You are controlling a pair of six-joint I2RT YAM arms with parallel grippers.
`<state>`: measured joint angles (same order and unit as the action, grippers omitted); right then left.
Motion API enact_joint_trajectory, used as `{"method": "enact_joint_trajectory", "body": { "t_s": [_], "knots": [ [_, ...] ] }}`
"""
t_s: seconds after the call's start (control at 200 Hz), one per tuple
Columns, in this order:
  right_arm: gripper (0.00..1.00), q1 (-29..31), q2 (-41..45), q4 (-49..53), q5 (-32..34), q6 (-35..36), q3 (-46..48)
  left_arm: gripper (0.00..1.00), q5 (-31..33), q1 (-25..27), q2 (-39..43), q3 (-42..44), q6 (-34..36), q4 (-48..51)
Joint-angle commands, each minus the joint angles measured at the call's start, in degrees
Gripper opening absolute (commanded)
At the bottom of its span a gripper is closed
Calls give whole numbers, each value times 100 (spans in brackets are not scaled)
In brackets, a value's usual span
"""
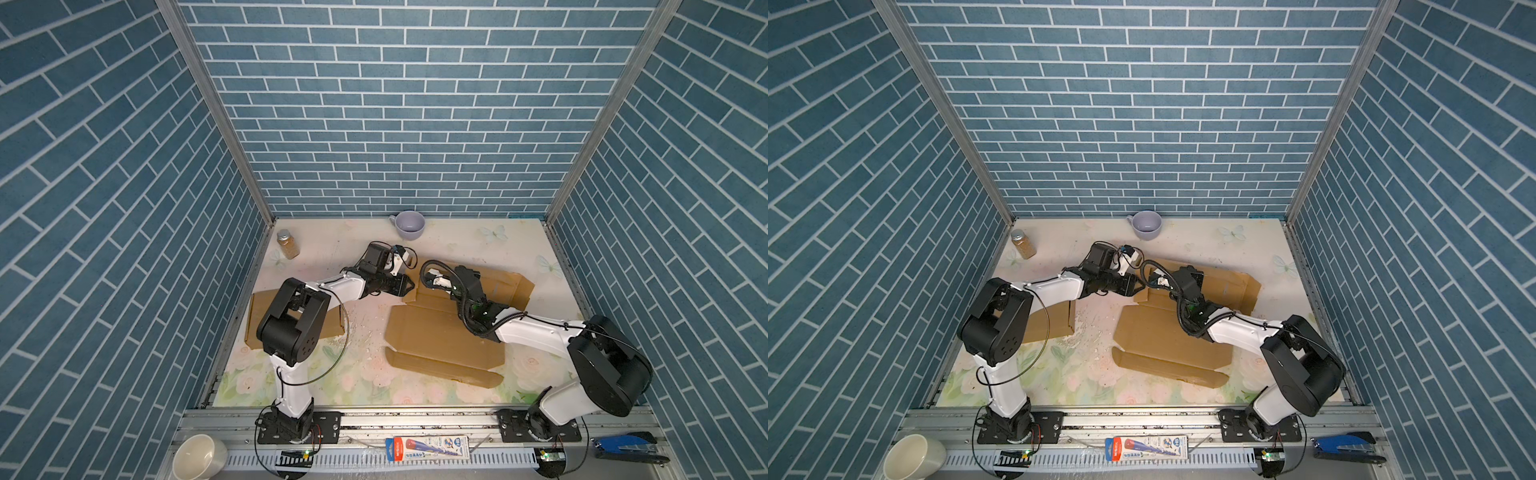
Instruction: Fold the paper box
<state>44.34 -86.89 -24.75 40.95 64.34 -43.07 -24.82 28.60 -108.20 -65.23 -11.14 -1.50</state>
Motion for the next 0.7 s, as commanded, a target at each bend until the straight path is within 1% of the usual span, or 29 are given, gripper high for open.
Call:
{"method": "enact_joint_trajectory", "body": {
  "t_s": [0.0,0.08,0.21,0.31,0.405,0.525,0.58,0.64,0.695],
  "knots": [
    [0,169,119,314,-107,-245,43,43,1313,107,132,145,-254,-424],
    [0,223,137,330,-62,-301,61,36,1877,210,176,227,-343,-429],
    [0,324,138,364,-39,-405,69,27,2615,387,188,437,-599,-620],
    [0,379,135,346,-23,-459,62,21,3133,484,130,557,-1006,-725],
    [0,422,154,368,-39,-556,53,18,3573,574,44,591,-1393,-737],
    [0,464,183,419,-73,-682,51,17,4220,750,-81,526,-1636,-626],
    [0,488,203,440,-88,-735,53,15,4374,791,-132,450,-1759,-526],
    [0,494,233,473,-137,-821,60,11,4532,867,-219,338,-1836,-404],
    [0,494,260,513,-197,-912,62,0,4601,910,-315,217,-1827,-323]
  ]
}}
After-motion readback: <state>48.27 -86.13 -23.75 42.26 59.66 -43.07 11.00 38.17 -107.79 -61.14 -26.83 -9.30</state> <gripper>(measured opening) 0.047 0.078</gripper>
